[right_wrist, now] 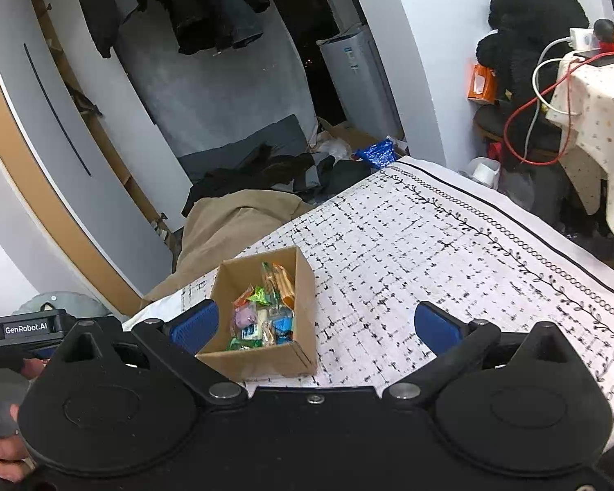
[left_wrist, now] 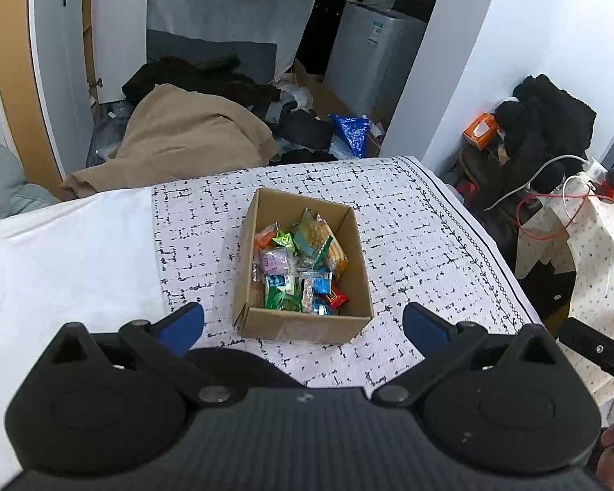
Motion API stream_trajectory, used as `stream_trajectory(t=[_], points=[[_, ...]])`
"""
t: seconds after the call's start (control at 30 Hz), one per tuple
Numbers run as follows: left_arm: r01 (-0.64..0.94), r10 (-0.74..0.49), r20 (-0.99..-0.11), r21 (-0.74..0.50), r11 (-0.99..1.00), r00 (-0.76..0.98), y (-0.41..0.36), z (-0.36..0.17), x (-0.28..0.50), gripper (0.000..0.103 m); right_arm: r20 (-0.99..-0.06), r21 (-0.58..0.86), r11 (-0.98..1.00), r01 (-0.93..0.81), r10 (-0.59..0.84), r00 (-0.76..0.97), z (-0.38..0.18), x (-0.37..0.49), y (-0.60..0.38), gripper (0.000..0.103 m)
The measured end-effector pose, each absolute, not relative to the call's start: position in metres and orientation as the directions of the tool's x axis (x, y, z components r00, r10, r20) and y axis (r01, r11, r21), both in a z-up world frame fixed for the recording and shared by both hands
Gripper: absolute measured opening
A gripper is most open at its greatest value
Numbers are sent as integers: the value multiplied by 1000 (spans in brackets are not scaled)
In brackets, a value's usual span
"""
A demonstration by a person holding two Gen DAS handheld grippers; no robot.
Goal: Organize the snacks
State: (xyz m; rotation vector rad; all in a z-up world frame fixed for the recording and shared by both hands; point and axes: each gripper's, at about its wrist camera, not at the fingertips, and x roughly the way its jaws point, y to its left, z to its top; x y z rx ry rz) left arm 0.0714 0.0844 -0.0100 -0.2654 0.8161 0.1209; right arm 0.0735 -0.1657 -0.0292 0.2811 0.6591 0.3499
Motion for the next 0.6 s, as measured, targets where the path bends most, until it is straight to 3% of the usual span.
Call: stream_trajectory(t=[0.6], points=[[-150,43,-690,-96,984,722,50,10,11,103,-509,330,909,-255,399,763,-12,13,-184,103]])
